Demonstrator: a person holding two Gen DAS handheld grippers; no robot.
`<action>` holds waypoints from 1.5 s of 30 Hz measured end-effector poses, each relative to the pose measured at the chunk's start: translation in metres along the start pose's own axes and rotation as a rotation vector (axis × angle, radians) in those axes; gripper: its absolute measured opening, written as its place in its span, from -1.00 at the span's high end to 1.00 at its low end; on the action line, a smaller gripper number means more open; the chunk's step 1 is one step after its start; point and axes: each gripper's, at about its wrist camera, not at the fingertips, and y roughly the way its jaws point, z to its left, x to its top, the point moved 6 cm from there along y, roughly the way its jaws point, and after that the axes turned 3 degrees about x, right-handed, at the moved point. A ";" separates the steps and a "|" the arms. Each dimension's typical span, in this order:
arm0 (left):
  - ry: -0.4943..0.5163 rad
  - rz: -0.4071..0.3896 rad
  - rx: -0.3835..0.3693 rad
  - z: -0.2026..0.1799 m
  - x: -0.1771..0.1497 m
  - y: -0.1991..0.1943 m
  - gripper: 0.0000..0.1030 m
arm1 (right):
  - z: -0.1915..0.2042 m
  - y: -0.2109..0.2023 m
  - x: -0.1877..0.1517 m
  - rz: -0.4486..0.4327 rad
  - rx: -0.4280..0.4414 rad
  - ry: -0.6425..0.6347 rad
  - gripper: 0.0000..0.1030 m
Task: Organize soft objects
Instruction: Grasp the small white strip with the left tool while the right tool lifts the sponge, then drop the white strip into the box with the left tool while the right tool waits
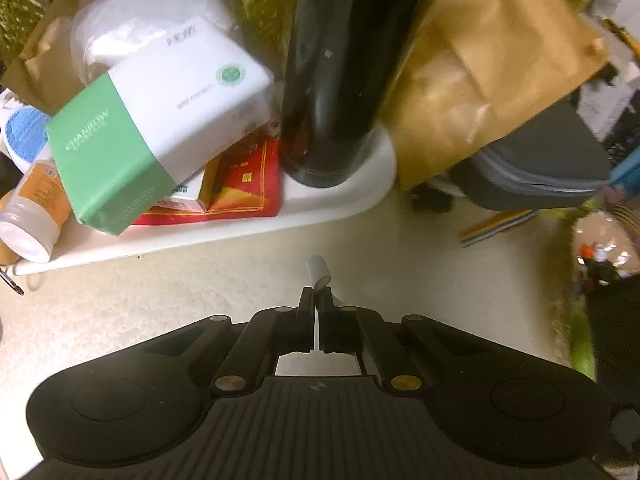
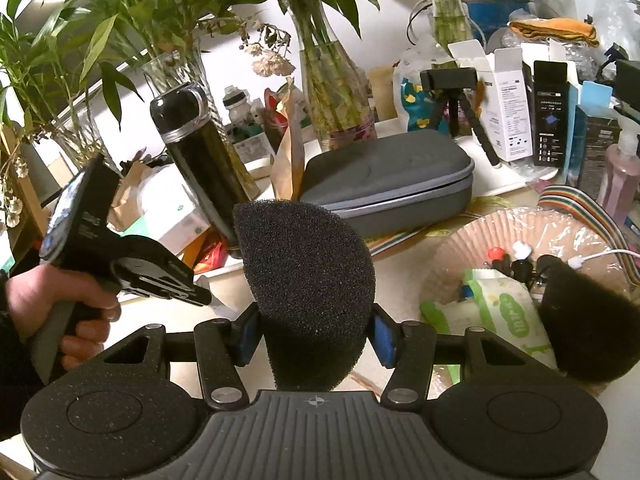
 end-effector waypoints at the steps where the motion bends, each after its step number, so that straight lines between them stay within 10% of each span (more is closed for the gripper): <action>1: 0.000 -0.005 -0.006 -0.001 0.000 -0.008 0.96 | 0.001 -0.001 0.000 -0.004 0.004 -0.003 -0.13; 45: 0.170 -0.415 -0.157 0.029 -0.119 -0.299 0.96 | 0.126 -0.151 0.014 -0.016 0.266 -0.246 -0.13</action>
